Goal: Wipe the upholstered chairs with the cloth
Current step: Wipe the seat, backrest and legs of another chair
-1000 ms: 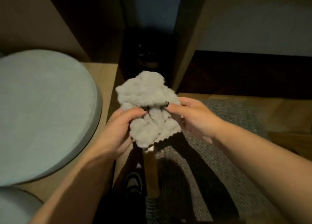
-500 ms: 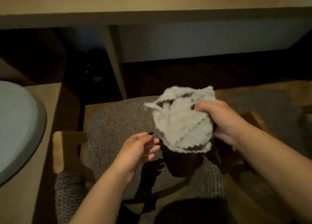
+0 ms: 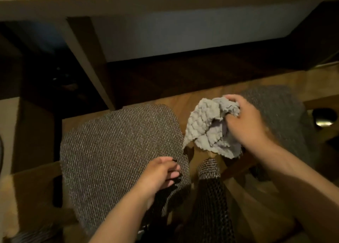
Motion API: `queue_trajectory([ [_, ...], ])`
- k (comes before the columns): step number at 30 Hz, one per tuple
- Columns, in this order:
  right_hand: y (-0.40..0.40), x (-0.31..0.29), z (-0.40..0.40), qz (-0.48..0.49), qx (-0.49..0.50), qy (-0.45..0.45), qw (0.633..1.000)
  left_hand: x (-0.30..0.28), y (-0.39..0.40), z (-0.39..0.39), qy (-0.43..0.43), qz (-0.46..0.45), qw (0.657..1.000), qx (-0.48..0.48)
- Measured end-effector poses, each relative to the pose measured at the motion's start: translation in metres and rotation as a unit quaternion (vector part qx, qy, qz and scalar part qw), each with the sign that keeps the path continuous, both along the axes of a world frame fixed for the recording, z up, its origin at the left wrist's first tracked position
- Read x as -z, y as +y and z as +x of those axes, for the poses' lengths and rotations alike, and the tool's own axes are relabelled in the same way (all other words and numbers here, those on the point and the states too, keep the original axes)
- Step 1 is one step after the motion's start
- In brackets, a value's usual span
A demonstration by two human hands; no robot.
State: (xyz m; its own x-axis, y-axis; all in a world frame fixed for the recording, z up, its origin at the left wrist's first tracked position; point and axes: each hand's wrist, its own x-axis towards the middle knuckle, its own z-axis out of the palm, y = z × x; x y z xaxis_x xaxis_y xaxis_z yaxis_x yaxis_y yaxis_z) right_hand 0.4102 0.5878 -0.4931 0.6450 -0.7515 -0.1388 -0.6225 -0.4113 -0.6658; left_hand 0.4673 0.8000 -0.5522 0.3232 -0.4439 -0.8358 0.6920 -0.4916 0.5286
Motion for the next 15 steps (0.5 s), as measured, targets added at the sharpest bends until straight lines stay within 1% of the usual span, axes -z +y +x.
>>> queue_trajectory([
  [5, -0.038, 0.033, 0.029, 0.003, 0.024, 0.004, 1.0, 0.026, -0.022, 0.046, -0.051, 0.045, 0.997, -0.024],
  [7, -0.057, 0.057, 0.049, 0.012, 0.02, -0.003, 1.0, 0.046, -0.042, 0.063, -0.08, 0.072, 0.994, -0.037],
  [9, -0.074, 0.092, 0.068, 0.024, 0.01, -0.003, 1.0, 0.072, -0.066, 0.076, -0.132, 0.121, 0.983, -0.036],
  [11, -0.088, 0.138, 0.084, 0.064, 0.016, -0.034, 0.997, 0.104, -0.09, 0.089, -0.224, 0.174, 0.959, -0.011],
  [12, -0.095, 0.161, 0.089, 0.09, 0.028, -0.05, 0.994, 0.117, -0.102, 0.096, -0.275, 0.192, 0.942, 0.021],
  [14, -0.098, 0.201, 0.092, 0.106, 0.061, -0.081, 0.989, 0.138, -0.121, 0.111, -0.357, 0.221, 0.901, 0.112],
  [15, -0.099, 0.219, 0.094, 0.116, 0.091, -0.097, 0.984, 0.148, -0.127, 0.12, -0.392, 0.234, 0.874, 0.167],
])
